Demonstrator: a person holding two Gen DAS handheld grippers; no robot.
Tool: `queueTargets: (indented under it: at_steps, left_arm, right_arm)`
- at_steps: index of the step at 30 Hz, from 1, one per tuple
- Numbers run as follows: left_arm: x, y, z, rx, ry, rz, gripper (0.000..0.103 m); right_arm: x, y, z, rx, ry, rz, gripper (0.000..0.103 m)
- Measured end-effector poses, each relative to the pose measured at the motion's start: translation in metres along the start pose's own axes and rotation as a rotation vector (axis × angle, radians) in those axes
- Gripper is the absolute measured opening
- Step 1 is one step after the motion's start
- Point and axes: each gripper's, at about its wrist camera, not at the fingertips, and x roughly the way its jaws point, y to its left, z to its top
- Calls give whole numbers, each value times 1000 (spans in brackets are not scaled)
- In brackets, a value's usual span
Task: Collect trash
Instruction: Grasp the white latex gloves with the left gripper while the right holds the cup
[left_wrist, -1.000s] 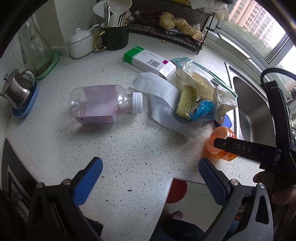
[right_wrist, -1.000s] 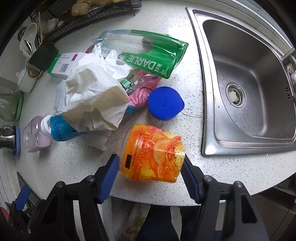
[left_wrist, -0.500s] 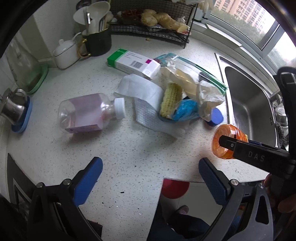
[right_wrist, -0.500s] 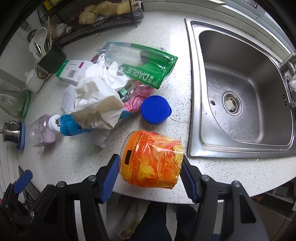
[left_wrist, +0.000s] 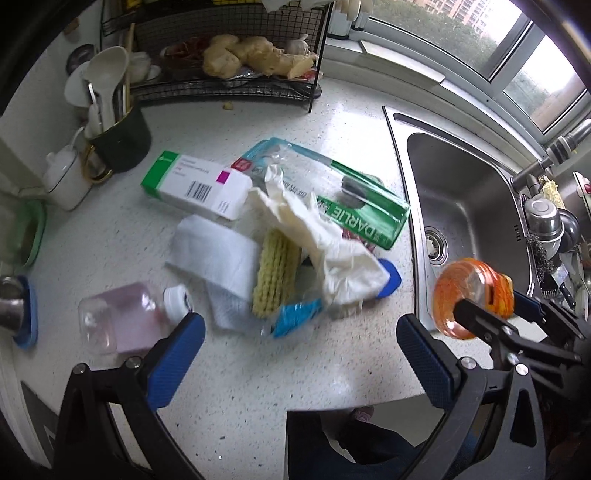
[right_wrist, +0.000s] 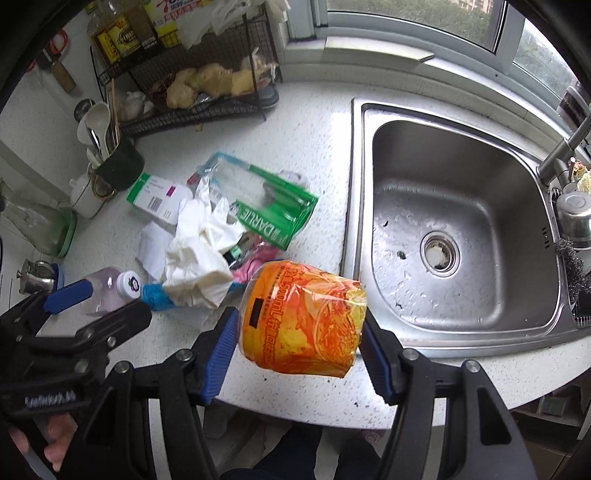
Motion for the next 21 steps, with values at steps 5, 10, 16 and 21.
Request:
queueTargets:
  at_steps: [5, 10, 16, 21]
  left_arm:
    - [33, -8, 30, 38, 69, 12, 103]
    - [60, -18, 43, 68, 110, -19, 97]
    - [81, -17, 47, 52, 152, -37, 59]
    - [86, -14, 47, 24, 167, -99, 28]
  right_arm:
    - [2, -12, 1, 36, 5, -7, 60]
    - [6, -24, -2, 61, 24, -28, 60]
    - [10, -28, -4, 74, 43, -37, 60]
    - [8, -28, -5, 66, 35, -37, 60]
